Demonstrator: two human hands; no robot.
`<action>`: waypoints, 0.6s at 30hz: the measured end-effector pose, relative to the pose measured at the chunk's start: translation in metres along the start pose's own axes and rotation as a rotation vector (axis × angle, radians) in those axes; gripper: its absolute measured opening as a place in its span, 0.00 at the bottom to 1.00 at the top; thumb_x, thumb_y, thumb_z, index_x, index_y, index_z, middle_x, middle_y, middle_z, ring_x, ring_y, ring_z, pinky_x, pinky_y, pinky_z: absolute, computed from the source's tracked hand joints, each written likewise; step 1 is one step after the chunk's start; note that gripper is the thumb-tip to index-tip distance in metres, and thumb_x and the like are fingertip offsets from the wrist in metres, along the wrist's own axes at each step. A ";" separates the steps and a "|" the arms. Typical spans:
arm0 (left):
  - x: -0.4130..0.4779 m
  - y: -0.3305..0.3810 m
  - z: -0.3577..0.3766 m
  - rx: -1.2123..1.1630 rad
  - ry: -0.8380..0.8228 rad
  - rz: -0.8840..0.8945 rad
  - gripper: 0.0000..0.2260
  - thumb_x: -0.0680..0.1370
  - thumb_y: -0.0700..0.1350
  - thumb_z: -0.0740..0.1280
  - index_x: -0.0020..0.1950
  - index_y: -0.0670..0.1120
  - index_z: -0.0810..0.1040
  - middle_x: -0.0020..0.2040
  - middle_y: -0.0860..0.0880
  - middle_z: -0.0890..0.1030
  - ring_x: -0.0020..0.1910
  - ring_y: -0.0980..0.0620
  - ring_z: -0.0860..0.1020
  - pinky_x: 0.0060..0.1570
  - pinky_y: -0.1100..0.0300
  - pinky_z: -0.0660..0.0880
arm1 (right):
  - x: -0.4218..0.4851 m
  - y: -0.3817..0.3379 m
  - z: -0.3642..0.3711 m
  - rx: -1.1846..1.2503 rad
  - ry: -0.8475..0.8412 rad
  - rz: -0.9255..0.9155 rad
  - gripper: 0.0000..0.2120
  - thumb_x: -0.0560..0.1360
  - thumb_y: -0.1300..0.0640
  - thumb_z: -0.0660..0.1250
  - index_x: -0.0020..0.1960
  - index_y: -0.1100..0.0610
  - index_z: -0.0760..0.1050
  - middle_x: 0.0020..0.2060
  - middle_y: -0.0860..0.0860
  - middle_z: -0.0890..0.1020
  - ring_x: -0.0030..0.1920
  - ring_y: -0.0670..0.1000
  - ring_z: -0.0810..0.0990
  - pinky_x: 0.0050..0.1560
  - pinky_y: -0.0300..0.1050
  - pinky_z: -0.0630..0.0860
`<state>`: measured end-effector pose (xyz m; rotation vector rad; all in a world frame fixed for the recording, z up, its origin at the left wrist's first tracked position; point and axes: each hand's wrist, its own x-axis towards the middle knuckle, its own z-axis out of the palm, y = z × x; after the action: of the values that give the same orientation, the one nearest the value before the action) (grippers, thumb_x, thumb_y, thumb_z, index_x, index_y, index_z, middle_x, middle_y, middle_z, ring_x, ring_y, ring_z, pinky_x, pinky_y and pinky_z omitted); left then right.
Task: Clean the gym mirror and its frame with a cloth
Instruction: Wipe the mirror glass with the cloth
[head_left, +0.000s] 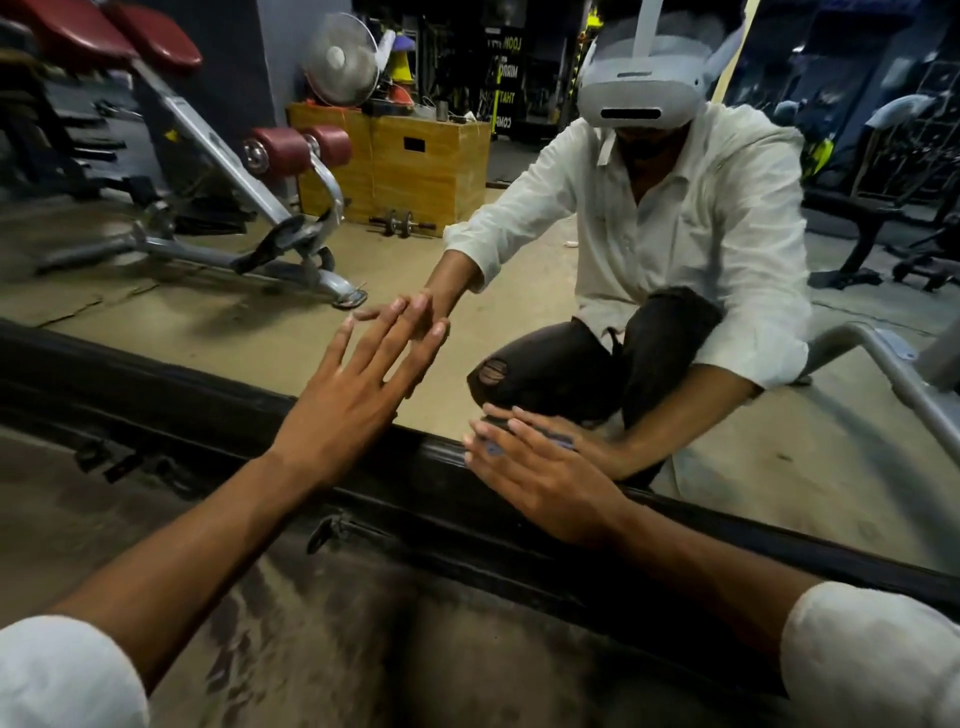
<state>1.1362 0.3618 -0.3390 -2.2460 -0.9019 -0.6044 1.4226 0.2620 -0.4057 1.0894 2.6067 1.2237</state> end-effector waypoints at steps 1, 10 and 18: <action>-0.001 0.000 0.000 0.003 -0.009 0.002 0.58 0.71 0.43 0.81 0.88 0.46 0.42 0.87 0.40 0.39 0.86 0.38 0.43 0.80 0.32 0.59 | -0.003 0.000 0.000 -0.017 0.026 -0.040 0.27 0.86 0.59 0.56 0.84 0.62 0.57 0.83 0.60 0.59 0.84 0.61 0.55 0.84 0.59 0.47; 0.002 -0.013 -0.012 -0.004 0.009 -0.012 0.56 0.72 0.47 0.81 0.88 0.49 0.45 0.88 0.41 0.45 0.86 0.40 0.52 0.79 0.36 0.64 | 0.051 0.159 -0.136 -0.030 0.299 0.231 0.26 0.86 0.61 0.52 0.84 0.62 0.57 0.84 0.60 0.58 0.84 0.61 0.51 0.83 0.61 0.48; 0.004 -0.030 -0.012 -0.025 -0.014 -0.144 0.59 0.70 0.55 0.82 0.88 0.46 0.45 0.87 0.40 0.41 0.86 0.38 0.47 0.79 0.34 0.62 | 0.104 0.120 -0.106 -0.098 0.297 0.275 0.31 0.84 0.61 0.58 0.85 0.61 0.53 0.85 0.59 0.53 0.85 0.63 0.47 0.84 0.63 0.49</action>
<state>1.1149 0.3724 -0.3168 -2.2227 -1.0757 -0.6690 1.3779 0.3102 -0.2257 1.3789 2.6268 1.6706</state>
